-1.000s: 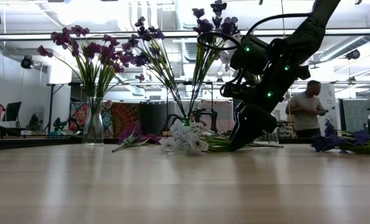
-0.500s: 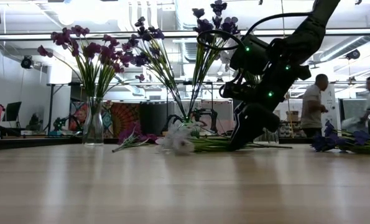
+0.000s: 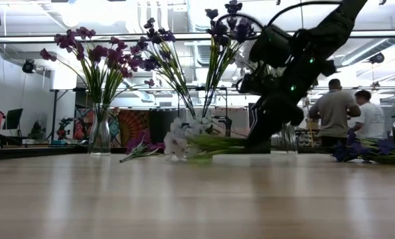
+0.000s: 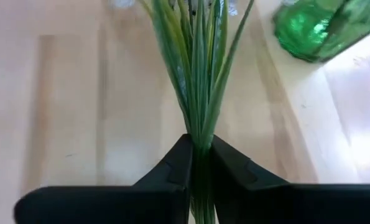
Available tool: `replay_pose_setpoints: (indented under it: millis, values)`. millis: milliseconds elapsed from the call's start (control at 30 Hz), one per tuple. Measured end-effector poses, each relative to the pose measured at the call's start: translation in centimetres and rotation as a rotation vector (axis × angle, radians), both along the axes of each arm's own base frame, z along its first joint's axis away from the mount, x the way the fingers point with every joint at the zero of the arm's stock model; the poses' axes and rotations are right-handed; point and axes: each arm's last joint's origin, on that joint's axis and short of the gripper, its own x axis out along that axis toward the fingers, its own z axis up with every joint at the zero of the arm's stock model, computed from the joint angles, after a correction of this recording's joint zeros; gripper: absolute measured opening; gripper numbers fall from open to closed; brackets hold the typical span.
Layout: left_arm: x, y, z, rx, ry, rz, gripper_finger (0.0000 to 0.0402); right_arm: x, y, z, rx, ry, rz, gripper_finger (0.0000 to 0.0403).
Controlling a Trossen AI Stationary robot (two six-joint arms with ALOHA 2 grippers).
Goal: Sort flowers into vase by color
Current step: Put the white flowers into the right transparent flower vase
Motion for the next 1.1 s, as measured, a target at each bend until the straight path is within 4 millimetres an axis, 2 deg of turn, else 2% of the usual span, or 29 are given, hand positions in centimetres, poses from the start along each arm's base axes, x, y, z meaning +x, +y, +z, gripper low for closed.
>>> replay_pose_setpoints:
  millis: [167, 400, 633, 800, 967, 1100]
  values:
    - [0.0, 0.1, 0.1, -0.004, -0.003, 0.003, 0.0286, -0.5, 1.1, 1.7, 0.082, -0.047, 0.051, 0.0025]
    - [-0.1, 0.2, 0.3, -0.012, -0.011, 0.003, 0.0286, -1.2, 3.9, 4.0, 0.145, -0.145, 0.168, 0.0024]
    - [-0.1, 0.2, 1.9, -0.006, -0.039, 0.01, 0.0286, -1.1, 6.2, 7.2, 0.084, -0.449, 0.306, 0.0023]
    - [-0.1, 0.3, 2.6, -0.01, -0.042, 0.05, 0.0286, -1.7, 7.2, 7.5, 0.053, -0.655, 0.365, 0.0023]
    - [-0.1, 0.5, 2.6, -0.014, -0.018, 0.137, 0.0286, -2.7, 7.9, 7.3, -0.002, -0.857, 0.416, 0.0023]
    - [-0.1, 0.6, 2.6, -0.016, -0.014, 0.156, 0.0286, -3.5, 7.9, 7.4, -0.07, -0.964, 0.395, 0.0023]
